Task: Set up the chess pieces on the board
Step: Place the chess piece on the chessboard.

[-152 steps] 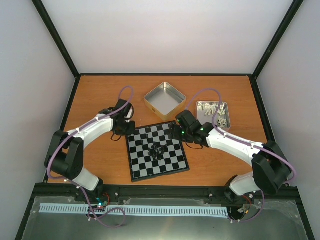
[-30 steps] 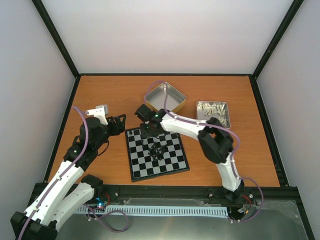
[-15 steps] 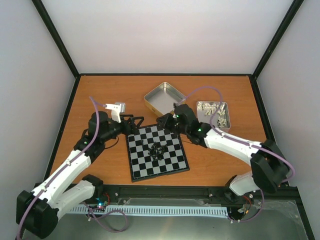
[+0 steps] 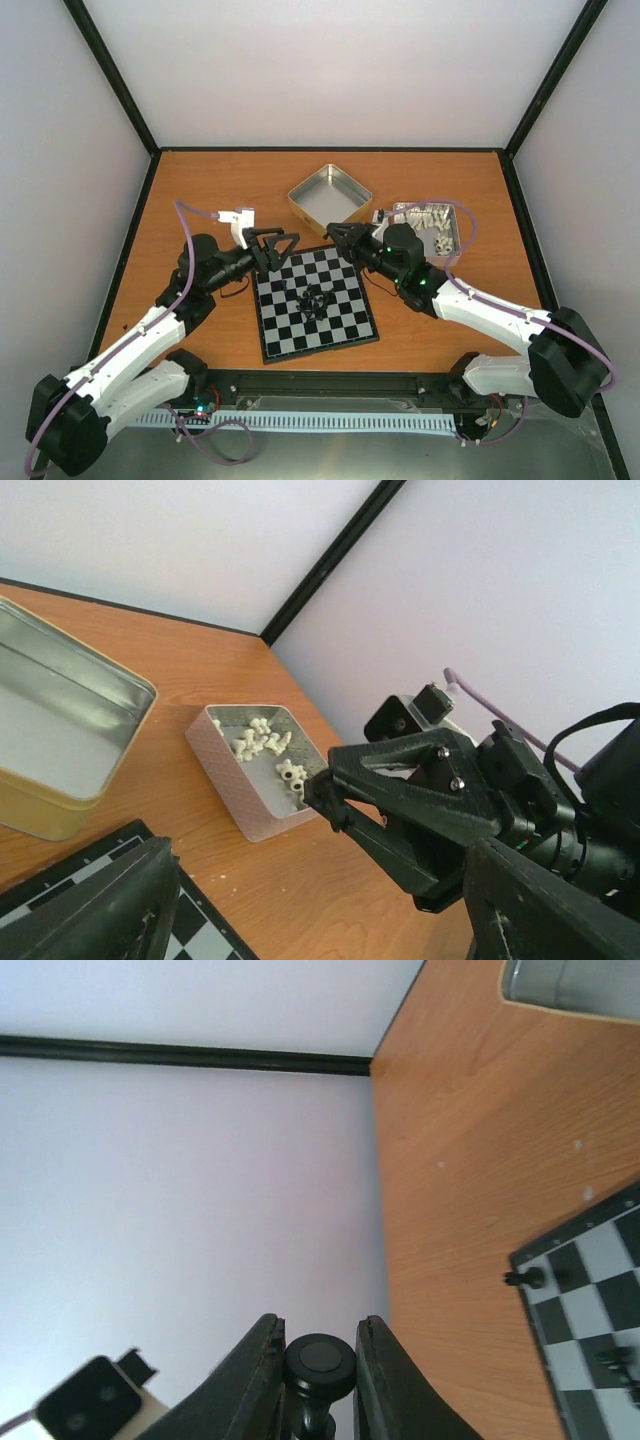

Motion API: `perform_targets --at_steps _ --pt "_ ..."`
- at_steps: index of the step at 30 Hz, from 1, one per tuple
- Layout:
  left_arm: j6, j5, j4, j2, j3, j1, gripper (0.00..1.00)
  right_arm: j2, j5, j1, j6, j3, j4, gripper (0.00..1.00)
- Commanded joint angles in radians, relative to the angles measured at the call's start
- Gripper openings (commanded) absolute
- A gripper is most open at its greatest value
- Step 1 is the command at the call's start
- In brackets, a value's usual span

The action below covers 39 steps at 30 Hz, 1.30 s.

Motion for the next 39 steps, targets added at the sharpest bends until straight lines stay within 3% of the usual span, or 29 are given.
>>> perform_targets --at_steps 1,7,16,23,32,39 --pt "-0.082 0.053 0.118 0.027 -0.006 -0.017 0.78 -0.01 0.003 -0.009 0.144 -0.017 0.125 0.19" --pt "-0.136 0.095 0.202 0.107 -0.012 -0.029 0.72 0.009 -0.021 -0.01 0.19 -0.006 0.127 0.19" --pt "-0.096 -0.004 0.2 0.19 0.043 -0.093 0.66 0.11 -0.102 -0.009 0.36 -0.022 0.254 0.19" --pt "-0.102 -0.108 0.176 0.231 0.047 -0.099 0.52 0.143 -0.115 -0.008 0.409 -0.035 0.279 0.2" --pt "-0.094 -0.076 0.196 0.28 0.054 -0.1 0.37 0.192 -0.141 -0.008 0.451 -0.05 0.334 0.2" --pt "-0.053 -0.04 0.18 0.282 0.034 -0.1 0.38 0.206 -0.17 -0.008 0.459 -0.041 0.295 0.2"
